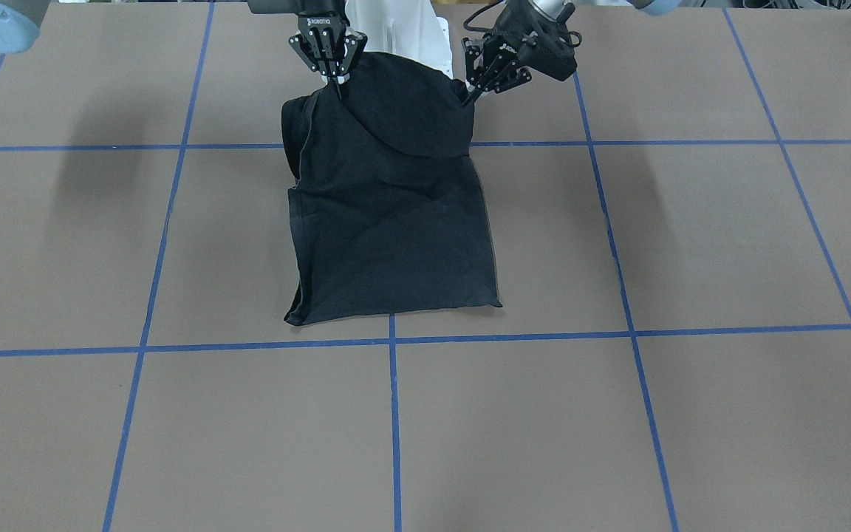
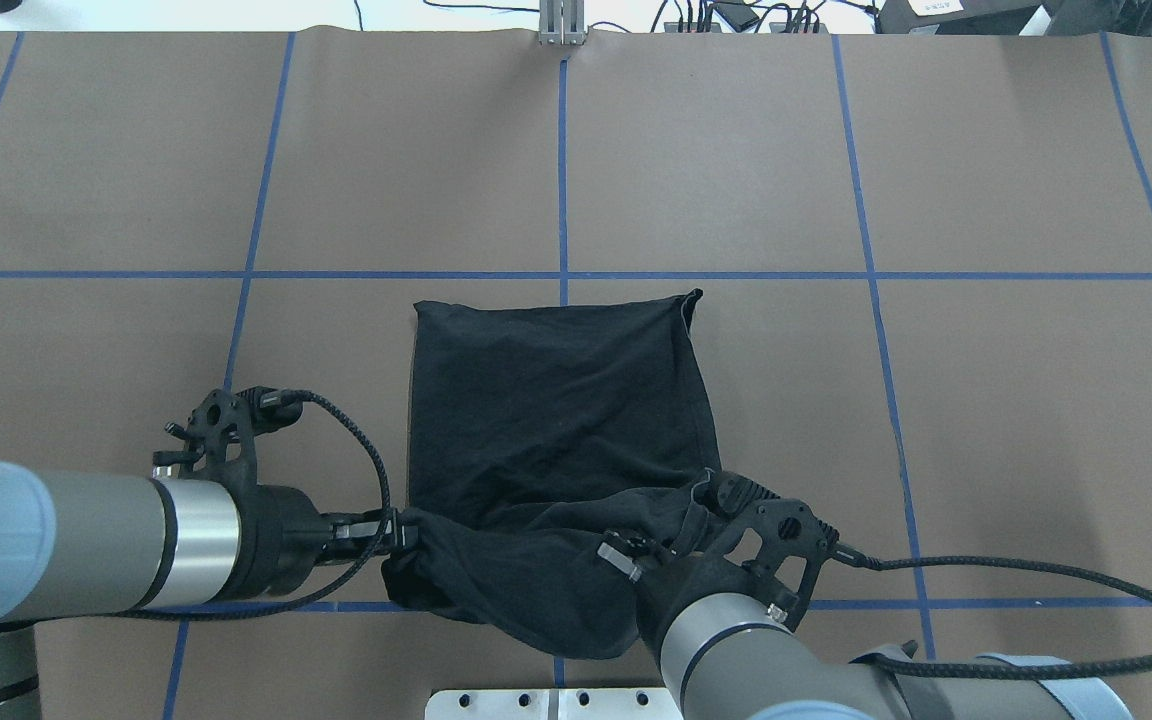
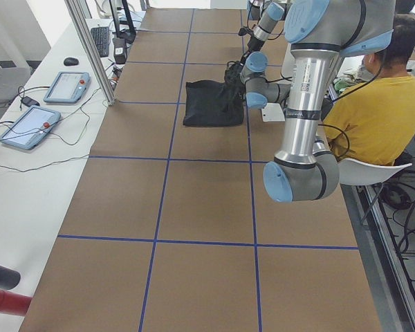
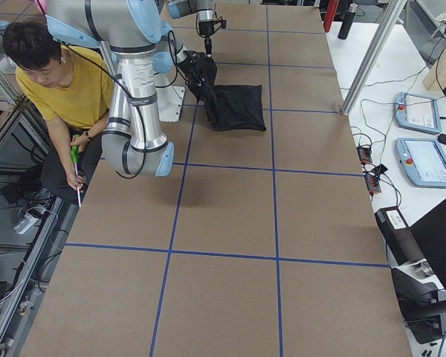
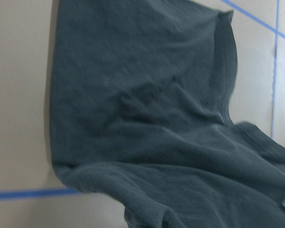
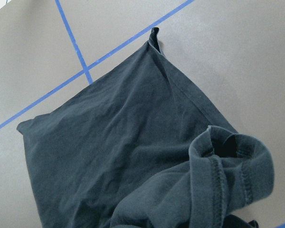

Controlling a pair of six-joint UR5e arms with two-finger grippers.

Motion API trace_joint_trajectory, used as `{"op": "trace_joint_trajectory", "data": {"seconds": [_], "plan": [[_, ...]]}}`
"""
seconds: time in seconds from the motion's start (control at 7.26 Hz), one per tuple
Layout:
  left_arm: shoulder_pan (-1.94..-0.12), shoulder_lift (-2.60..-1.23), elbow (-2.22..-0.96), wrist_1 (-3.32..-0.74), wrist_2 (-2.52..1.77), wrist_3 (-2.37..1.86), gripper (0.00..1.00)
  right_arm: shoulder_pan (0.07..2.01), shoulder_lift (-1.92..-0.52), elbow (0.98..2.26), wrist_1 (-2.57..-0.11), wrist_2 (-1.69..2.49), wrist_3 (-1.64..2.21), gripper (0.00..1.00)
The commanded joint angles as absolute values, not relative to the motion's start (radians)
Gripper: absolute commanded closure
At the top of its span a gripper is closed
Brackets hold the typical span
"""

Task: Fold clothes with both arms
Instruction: 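Lift the near edge with both grippers and fold it over the shirt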

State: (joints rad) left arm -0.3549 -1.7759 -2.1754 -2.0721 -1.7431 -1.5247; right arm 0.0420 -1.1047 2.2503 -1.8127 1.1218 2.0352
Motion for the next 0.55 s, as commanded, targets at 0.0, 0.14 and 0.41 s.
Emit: {"op": "trace_joint_trajectory", "data": {"seconds": [0.0,0.14,0.41], "plan": [[-0.446,-1.837,-2.137,-2.018,-1.749,-1.450,1.00,0.112,-1.041,2.156,-1.810,1.135,2.017,1.00],[-0.475,-1.900,-2.116,-1.943,-1.749,-1.422,1.00,0.156,-0.999,2.104,-1.810,1.172,2.007,1.00],[-0.523,-1.931,-2.041,-1.924,-1.749,-1.390,1.00,0.227,-0.957,2.024,-1.809,1.203,1.978,1.00]]}}
